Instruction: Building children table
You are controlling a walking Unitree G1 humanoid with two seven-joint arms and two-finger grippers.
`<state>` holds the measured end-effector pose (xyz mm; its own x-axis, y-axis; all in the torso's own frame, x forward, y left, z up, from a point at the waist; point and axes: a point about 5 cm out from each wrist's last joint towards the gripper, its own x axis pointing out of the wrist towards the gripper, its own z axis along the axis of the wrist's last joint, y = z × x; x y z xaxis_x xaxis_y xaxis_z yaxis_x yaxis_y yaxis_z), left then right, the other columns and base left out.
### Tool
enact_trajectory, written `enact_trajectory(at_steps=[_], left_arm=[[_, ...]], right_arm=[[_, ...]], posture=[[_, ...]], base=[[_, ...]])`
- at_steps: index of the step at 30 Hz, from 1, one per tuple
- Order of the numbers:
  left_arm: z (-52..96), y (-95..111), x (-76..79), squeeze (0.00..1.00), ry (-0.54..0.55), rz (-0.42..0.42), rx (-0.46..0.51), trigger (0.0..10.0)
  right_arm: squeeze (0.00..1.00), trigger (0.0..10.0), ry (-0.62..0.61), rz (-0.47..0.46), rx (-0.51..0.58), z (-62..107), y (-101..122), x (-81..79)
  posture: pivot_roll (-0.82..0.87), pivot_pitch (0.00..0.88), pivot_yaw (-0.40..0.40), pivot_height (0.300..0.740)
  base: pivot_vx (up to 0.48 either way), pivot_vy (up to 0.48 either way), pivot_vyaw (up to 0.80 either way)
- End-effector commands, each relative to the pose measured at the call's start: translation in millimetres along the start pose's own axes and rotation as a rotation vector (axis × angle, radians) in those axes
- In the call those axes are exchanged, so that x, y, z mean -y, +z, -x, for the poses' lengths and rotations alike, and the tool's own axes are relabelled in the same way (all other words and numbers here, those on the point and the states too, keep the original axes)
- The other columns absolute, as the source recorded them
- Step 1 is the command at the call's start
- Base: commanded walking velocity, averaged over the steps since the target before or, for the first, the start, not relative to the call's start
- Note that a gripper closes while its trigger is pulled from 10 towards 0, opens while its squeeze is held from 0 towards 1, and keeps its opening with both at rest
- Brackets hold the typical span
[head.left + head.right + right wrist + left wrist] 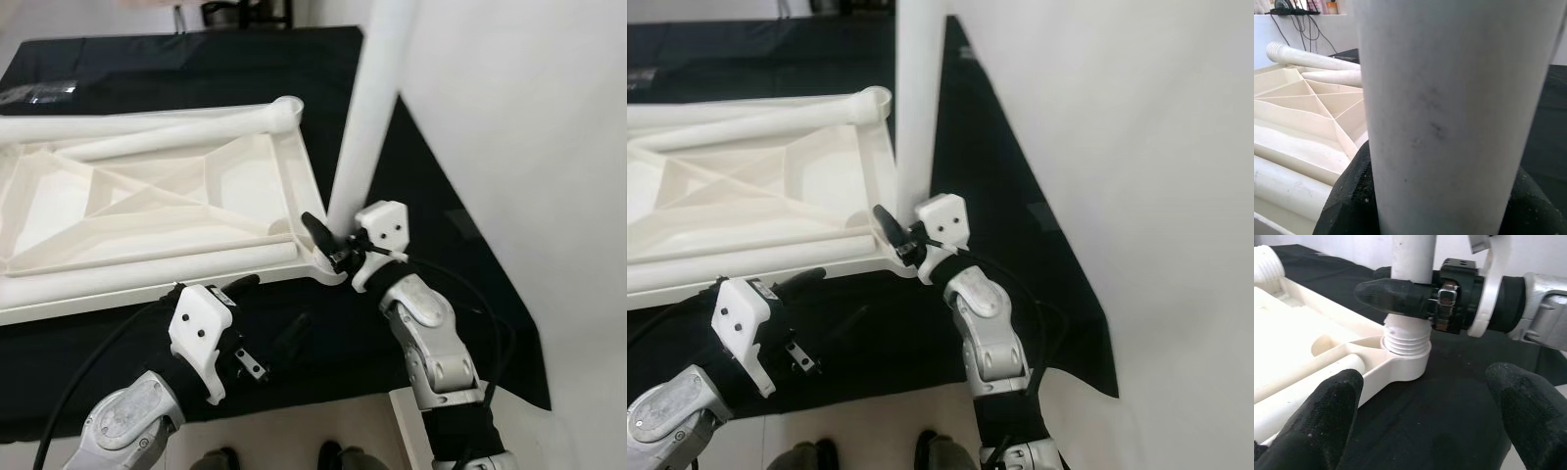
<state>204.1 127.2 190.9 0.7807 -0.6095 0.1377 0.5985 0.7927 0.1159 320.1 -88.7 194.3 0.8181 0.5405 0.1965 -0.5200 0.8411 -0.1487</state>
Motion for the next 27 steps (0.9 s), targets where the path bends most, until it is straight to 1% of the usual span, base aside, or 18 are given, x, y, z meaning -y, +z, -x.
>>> enact_trajectory(at_steps=[1,5,6,7,9,12,13,14,16,17,19,20,21,22,23,24,25,27], left_arm=[[2.2,-4,0.4,0.0,-0.005,0.004,-0.019,10.0],[2.2,-4,-0.4,0.0,-0.003,0.001,-0.019,10.0],[1.8,-4,-0.4,0.0,-0.003,0.0,-0.018,10.0],[1.3,-4,-0.3,0.0,-0.003,0.0,-0.017,10.0],[0.9,-4,-0.1,0.0,-0.004,0.001,-0.016,10.0],[0.5,-4,0.8,0.0,-0.005,0.001,-0.015,10.0],[0.5,-4,0.8,0.0,-0.005,0.001,-0.015,10.0],[0.7,-4,1.1,0.0,-0.004,0.0,-0.014,10.0],[1.0,-3,1.4,0.0,-0.001,-0.001,-0.014,10.0],[1.0,-3,1.4,0.0,-0.001,-0.001,-0.014,10.0],[1.3,-3,2.3,0.0,0.0,-0.001,-0.013,10.0],[1.2,-2,2.6,0.0,-0.001,-0.001,-0.013,10.0],[1.2,-2,2.6,0.0,-0.001,-0.001,-0.013,10.0],[1.0,-2,2.9,0.0,-0.002,-0.001,-0.013,10.0],[1.0,-2,2.9,0.0,-0.002,-0.001,-0.013,10.0],[1.0,-2,2.9,0.0,-0.002,-0.002,-0.012,10.0],[1.0,-1,2.5,0.0,-0.002,-0.003,-0.012,10.0],[1.3,-1,2.2,0.0,-0.001,-0.005,-0.013,10.0]], right_arm=[[0.0,10.0,-0.032,-0.035,-0.138,5.6,-25,4.1],[0.0,10.0,-0.018,-0.056,-0.109,2.6,-18,7.1],[1.0,10.0,0.027,-0.073,-0.075,-0.1,-12,9.6],[1.0,10.0,0.063,-0.086,-0.044,-2.0,-4,12.2],[1.0,10.0,0.085,-0.093,-0.023,-2.7,1,13.9],[1.0,10.0,0.19,-0.05,0.016,-8.2,17,29.4],[1.0,10.0,0.19,-0.05,0.016,-8.2,17,29.4],[0.0,10.0,0.248,-0.021,0.029,-10.0,23,34.2],[0.0,10.0,0.363,0.011,0.042,-12.2,32,41.1],[0.0,10.0,0.363,0.011,0.042,-12.2,32,41.1],[0.0,10.0,0.51,0.005,0.049,-14.7,42,48.9],[0.0,10.0,0.559,0.012,0.039,-15.0,43,50.4],[0.0,10.0,0.559,0.012,0.039,-15.0,43,50.4],[0.0,10.0,0.609,0.026,0.029,-14.9,44,51.8],[0.0,10.0,0.609,0.026,0.029,-14.9,44,51.8],[0.0,10.0,0.649,0.029,0.018,-15.4,45,54.0],[0.0,10.0,0.687,0.019,0.015,-16.5,48,56.6],[0.0,10.0,0.708,0.011,0.017,-18.2,51,59.7]], posture=[[0.05,0.253,-0.064,0.74],[0.05,0.252,-0.063,0.74],[0.05,0.251,-0.062,0.74],[0.06,0.251,-0.061,0.74],[0.07,0.25,-0.061,0.74],[0.08,0.248,-0.067,0.74],[0.08,0.248,-0.067,0.74],[0.09,0.245,-0.073,0.74],[0.09,0.244,-0.075,0.74],[0.09,0.244,-0.075,0.74],[0.09,0.243,-0.079,0.74],[0.09,0.243,-0.079,0.74],[0.09,0.243,-0.079,0.74],[0.1,0.241,-0.081,0.74],[0.1,0.241,-0.081,0.74],[0.1,0.241,-0.081,0.74],[0.1,0.241,-0.081,0.74],[0.11,0.243,-0.086,0.74]], base=[[0.0,0.0,0.0],[0.0,0.0,0.0],[0.0,0.0,0.0],[0.0,0.0,0.0],[0.0,0.0,0.0],[0.0,0.0,0.0],[0.0,0.0,0.0],[0.0,0.0,0.0],[0.0,0.0,0.0],[0.0,0.0,0.0],[0.0,0.0,0.0],[0.0,0.0,0.0],[0.0,0.0,0.0],[0.0,0.0,0.0],[0.0,0.0,0.0],[0.0,0.0,0.0],[0.0,0.0,0.0],[0.0,0.0,0.0]])
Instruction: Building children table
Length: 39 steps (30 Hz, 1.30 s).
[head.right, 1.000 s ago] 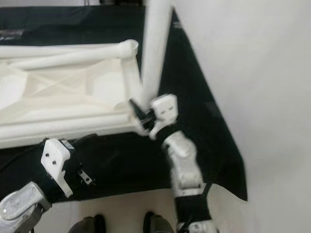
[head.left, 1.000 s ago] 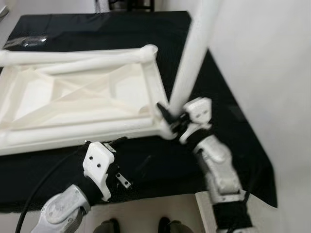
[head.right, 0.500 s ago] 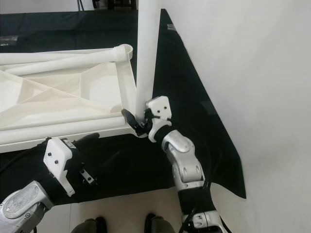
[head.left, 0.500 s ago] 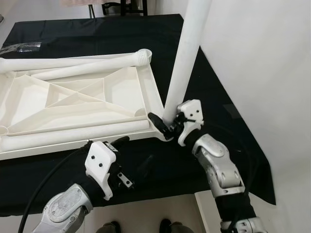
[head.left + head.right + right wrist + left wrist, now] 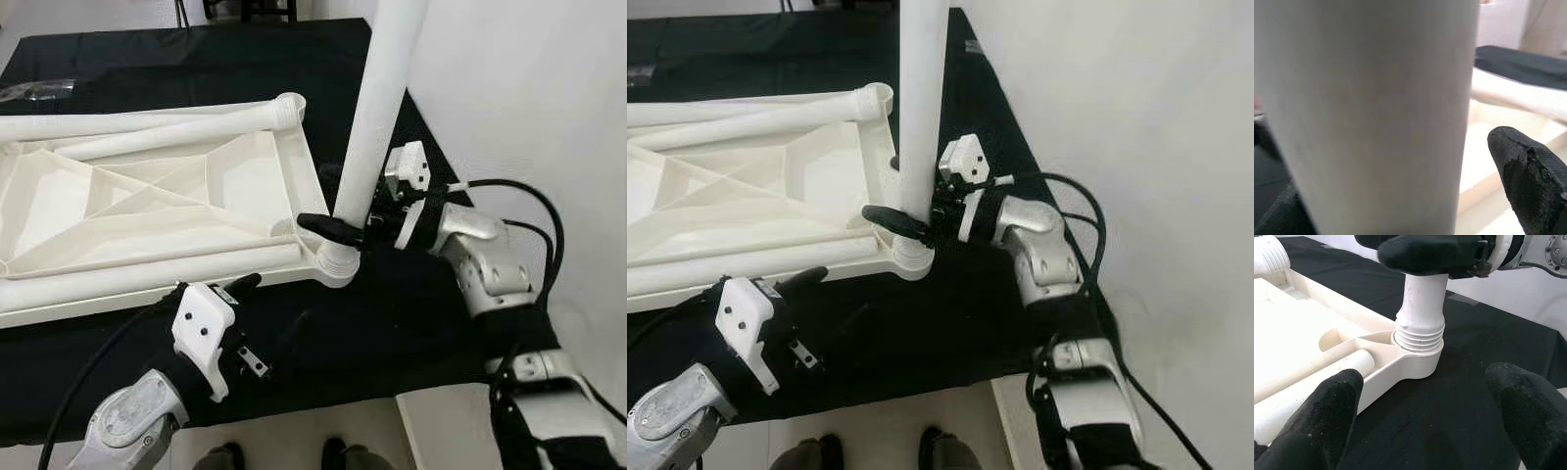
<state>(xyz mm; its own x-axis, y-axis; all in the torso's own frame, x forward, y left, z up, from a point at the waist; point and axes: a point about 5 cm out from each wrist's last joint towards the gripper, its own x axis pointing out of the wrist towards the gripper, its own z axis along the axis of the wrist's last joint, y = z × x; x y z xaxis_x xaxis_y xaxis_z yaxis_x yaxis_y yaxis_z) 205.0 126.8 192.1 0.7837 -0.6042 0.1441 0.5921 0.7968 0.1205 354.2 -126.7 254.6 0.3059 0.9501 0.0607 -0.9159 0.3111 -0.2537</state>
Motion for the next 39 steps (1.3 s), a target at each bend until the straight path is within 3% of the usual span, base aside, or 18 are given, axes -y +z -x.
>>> enact_trajectory(at_steps=[1,2,3,11,18,19,21,22,23,25,26,27,28,29,36,37,38,39], left_arm=[[3.0,-2,2.2,0.0,-0.006,0.0,-0.019,10.0],[3.4,-2,2.1,0.0,-0.006,-0.001,-0.02,10.0],[3.8,-2,2.4,0.0,-0.006,-0.002,-0.023,10.0],[6.1,-1,1.3,0.0,-0.007,-0.007,-0.03,10.0],[6.3,-2,2.2,0.0,-0.012,-0.006,-0.032,10.0],[6.6,-2,2.6,0.0,-0.014,-0.004,-0.033,10.0],[6.9,-2,2.6,0.0,-0.014,-0.004,-0.033,10.0],[7.7,-2,2.1,0.0,-0.013,-0.004,-0.033,10.0],[7.7,-2,2.1,0.0,-0.013,-0.004,-0.033,10.0],[9.8,-1,0.4,0.0,-0.012,-0.007,-0.034,10.0],[10.0,0,-0.7,0.0,-0.013,-0.005,-0.034,10.0],[10.0,0,-0.7,0.0,-0.013,-0.005,-0.034,10.0],[10.0,0,-1.3,0.0,-0.015,-0.004,-0.034,10.0],[9.6,0,-1.1,0.0,-0.022,0.005,-0.034,10.0],[8.4,-2,-0.7,0.0,-0.039,0.004,-0.046,10.0],[8.0,-2,-3.1,0.0,-0.027,-0.001,-0.043,10.0],[8.9,-2,-4.1,0.0,-0.017,-0.004,-0.043,10.0],[8.9,-2,-4.1,0.0,-0.017,-0.004,-0.043,10.0]], right_arm=[[0.0,9.2,0.044,-0.016,0.022,1.9,5,5.1],[0.0,5.2,0.059,-0.029,0.032,2.3,8,8.8],[0.0,0.0,0.065,-0.041,0.042,2.8,10,12.5],[0.0,0.0,0.18,-0.07,0.035,12.0,11,16.3],[0.0,0.0,0.164,-0.099,0.012,25.9,-2,15.8],[0.0,0.0,0.095,-0.102,-0.014,33.7,-14,13.6],[0.0,0.0,0.057,-0.099,-0.027,36.0,-20,12.1],[0.0,0.0,-0.137,-0.129,-0.103,32.7,-43,3.0],[0.0,0.0,-0.137,-0.129,-0.103,32.7,-43,3.0],[0.0,0.0,-0.597,-0.112,-0.249,30.1,-78,-15.5],[0.0,0.0,-0.707,-0.168,-0.287,24.5,-91,-43.4],[0.0,0.0,-0.707,-0.168,-0.287,24.5,-91,-43.4],[0.0,0.0,-0.747,-0.215,-0.297,21.6,-95,-61.5],[0.0,0.0,-0.679,-0.217,-0.283,8.7,-93,-76.3],[0.0,0.0,-0.66,-0.171,-0.269,-3.0,-87,-74.3],[0.0,9.7,-0.654,-0.17,-0.23,-16.9,-81,-64.9],[0.5,10.0,-0.616,-0.176,-0.189,-24.5,-76,-61.4],[0.5,10.0,-0.616,-0.176,-0.189,-24.5,-76,-61.4]], posture=[[0.11,0.243,-0.086,0.74],[0.11,0.244,-0.085,0.74],[0.12,0.244,-0.085,0.74],[0.12,0.244,-0.078,0.74],[0.11,0.24,-0.08,0.74],[0.11,0.241,-0.08,0.74],[0.11,0.241,-0.08,0.74],[0.11,0.245,-0.086,0.74],[0.11,0.245,-0.086,0.74],[0.11,0.251,-0.079,0.74],[0.1,0.266,-0.043,0.74],[0.1,0.266,-0.043,0.74],[0.1,0.266,-0.043,0.74],[0.1,0.261,-0.037,0.74],[0.09,0.256,-0.036,0.74],[0.1,0.255,-0.05,0.74],[0.1,0.253,-0.046,0.74],[0.1,0.253,-0.046,0.74]], base=[[0.0,0.0,0.0],[0.0,0.0,0.0],[0.0,0.0,0.0],[0.0,0.0,0.0],[0.0,0.0,0.0],[0.0,0.0,0.0],[0.0,0.0,0.0],[0.0,0.0,0.0],[0.0,0.0,0.0],[0.0,0.0,0.0],[0.0,0.0,0.0],[0.0,0.0,0.0],[0.0,0.0,0.0],[0.0,0.0,0.0],[0.0,0.0,0.0],[0.0,0.0,0.0],[0.0,0.0,0.0],[0.0,0.0,0.0]])
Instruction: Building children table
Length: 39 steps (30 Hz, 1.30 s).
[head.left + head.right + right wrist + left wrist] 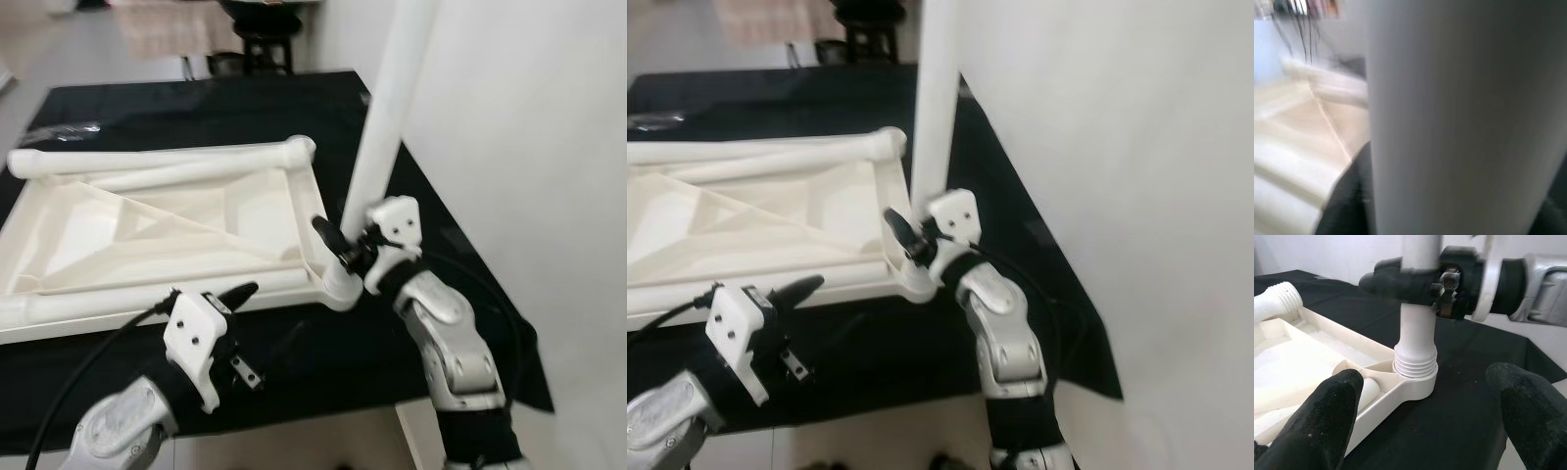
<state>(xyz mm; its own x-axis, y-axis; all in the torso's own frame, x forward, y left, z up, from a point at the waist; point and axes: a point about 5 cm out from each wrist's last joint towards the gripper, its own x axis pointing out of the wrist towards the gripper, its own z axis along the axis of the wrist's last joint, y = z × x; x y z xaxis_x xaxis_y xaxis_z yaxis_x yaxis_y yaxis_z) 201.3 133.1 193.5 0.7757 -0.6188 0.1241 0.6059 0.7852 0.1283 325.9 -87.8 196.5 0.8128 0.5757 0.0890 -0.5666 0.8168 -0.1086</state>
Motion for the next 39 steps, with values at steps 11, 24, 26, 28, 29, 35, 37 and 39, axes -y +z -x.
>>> enact_trajectory(at_steps=[11,24,26,28,29,35,37,39], left_arm=[[-0.7,-2,-4.1,0.0,0.01,-0.008,-0.012,10.0],[-0.4,-2,-4.1,0.0,0.024,-0.013,-0.005,10.0],[-0.5,-2,-3.7,0.0,0.023,-0.013,-0.006,10.0],[-0.6,-2,-3.5,0.0,0.022,-0.013,-0.006,10.0],[-0.6,-2,-3.4,0.0,0.022,-0.013,-0.006,10.0],[-0.8,-1,-2.8,0.0,0.02,-0.012,-0.004,10.0],[-1.1,-2,-2.4,0.0,0.017,-0.01,-0.004,10.0],[-1.1,-2,-2.3,0.0,0.016,-0.009,-0.005,10.0]], right_arm=[[0.0,10.0,0.286,-0.046,0.135,-0.9,37,14.7],[0.0,10.0,0.708,0.091,0.091,17.4,59,57.1],[0.0,9.8,0.721,0.088,0.078,17.1,59,60.8],[0.0,9.8,0.734,0.085,0.073,17.2,59,62.1],[0.0,1.8,0.742,0.084,0.071,17.1,59,63.0],[0.0,0.0,0.807,0.078,0.052,20.6,52,64.7],[0.0,0.0,0.786,0.078,0.039,22.9,47,64.6],[0.0,0.0,0.765,0.075,0.035,24.6,44,64.5]], posture=[[0.1,0.239,-0.06,0.74],[0.11,0.232,-0.086,0.74],[0.11,0.232,-0.087,0.74],[0.11,0.232,-0.087,0.74],[0.12,0.233,-0.087,0.74],[0.11,0.237,-0.088,0.74],[0.1,0.239,-0.088,0.74],[0.1,0.24,-0.086,0.74]], base=[[0.0,0.0,0.0],[0.0,0.0,0.0],[0.0,0.0,0.0],[0.0,0.0,0.0],[0.0,0.0,0.0],[0.0,0.0,0.0],[0.0,0.0,0.0],[0.0,0.0,0.0]])
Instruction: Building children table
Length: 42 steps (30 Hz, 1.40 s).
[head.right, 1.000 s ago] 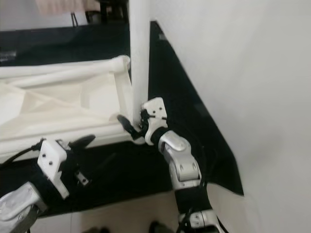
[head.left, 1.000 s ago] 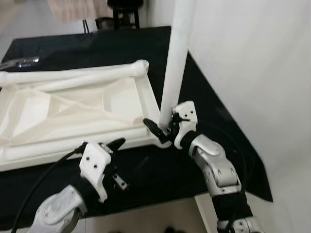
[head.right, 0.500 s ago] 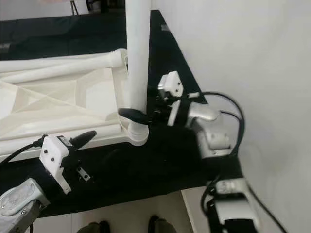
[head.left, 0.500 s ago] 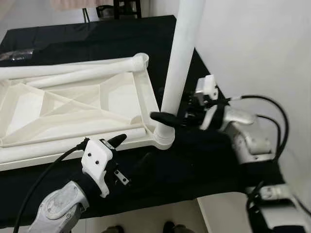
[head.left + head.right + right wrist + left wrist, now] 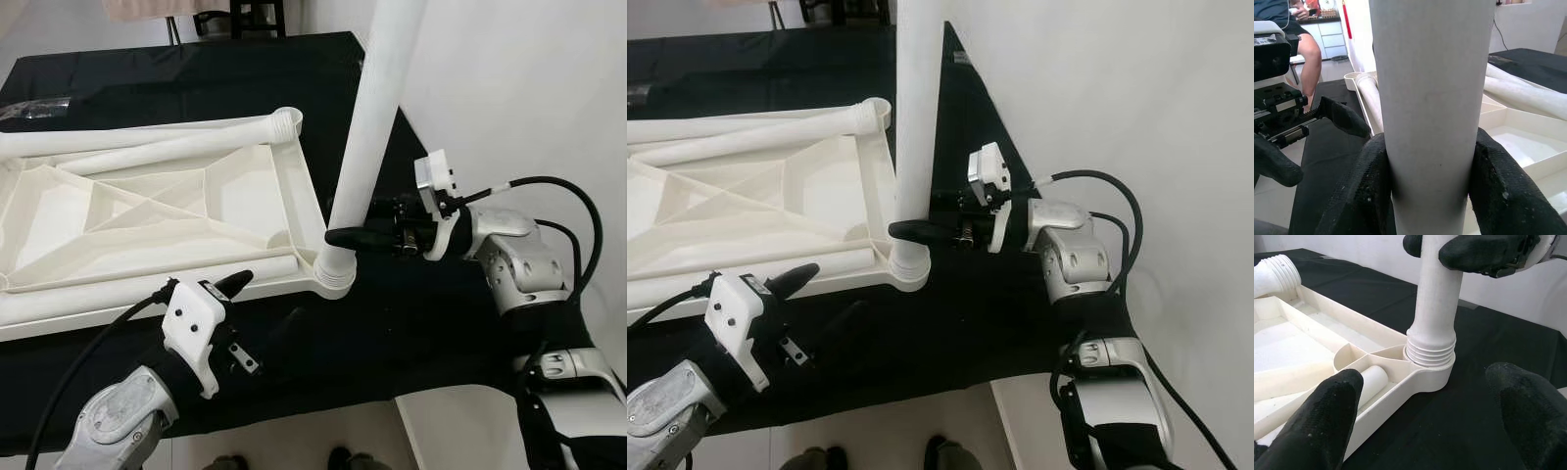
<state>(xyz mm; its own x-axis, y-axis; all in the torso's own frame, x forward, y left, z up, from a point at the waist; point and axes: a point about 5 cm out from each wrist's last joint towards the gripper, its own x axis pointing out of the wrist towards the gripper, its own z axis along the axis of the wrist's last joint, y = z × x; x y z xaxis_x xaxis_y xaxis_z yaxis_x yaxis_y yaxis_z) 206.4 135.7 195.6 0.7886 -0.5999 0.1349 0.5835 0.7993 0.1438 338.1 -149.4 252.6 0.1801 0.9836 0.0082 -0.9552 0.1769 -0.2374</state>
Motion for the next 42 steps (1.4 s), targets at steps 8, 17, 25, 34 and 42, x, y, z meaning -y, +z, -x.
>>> enact_trajectory(at_steps=[8,17,25,34,42], left_arm=[[2.5,-4,3.2,0.0,-0.018,0.012,-0.017,10.0],[0.4,-6,4.1,0.0,-0.054,0.028,-0.026,10.0],[1.6,-5,1.2,0.0,-0.037,0.015,-0.021,10.0],[-3.8,-5,3.0,0.0,-0.051,0.014,-0.011,10.0],[-5.9,-5,4.9,0.0,-0.052,0.014,-0.002,10.0]], right_arm=[[0.0,0.0,-0.356,-0.099,-0.106,10.0,-38,-12.6],[0.0,0.0,-1.028,-0.127,-0.266,-16.4,-72,-50.8],[0.72,10.0,-0.963,-0.172,-0.221,-42.6,-62,-49.9],[0.0,10.0,-0.702,-0.185,0.114,-67.4,-9,-35.0],[0.0,10.0,-0.348,0.003,0.132,-65.3,16,-25.5]], posture=[[0.09,0.244,-0.084,0.74],[0.08,0.241,-0.051,0.74],[0.09,0.223,-0.058,0.74],[0.09,0.204,-0.066,0.74],[0.1,0.194,-0.077,0.74]], base=[[0.0,0.0,0.0],[0.0,0.0,0.0],[0.0,0.0,0.0],[0.0,0.0,0.0],[0.0,0.0,0.0]])
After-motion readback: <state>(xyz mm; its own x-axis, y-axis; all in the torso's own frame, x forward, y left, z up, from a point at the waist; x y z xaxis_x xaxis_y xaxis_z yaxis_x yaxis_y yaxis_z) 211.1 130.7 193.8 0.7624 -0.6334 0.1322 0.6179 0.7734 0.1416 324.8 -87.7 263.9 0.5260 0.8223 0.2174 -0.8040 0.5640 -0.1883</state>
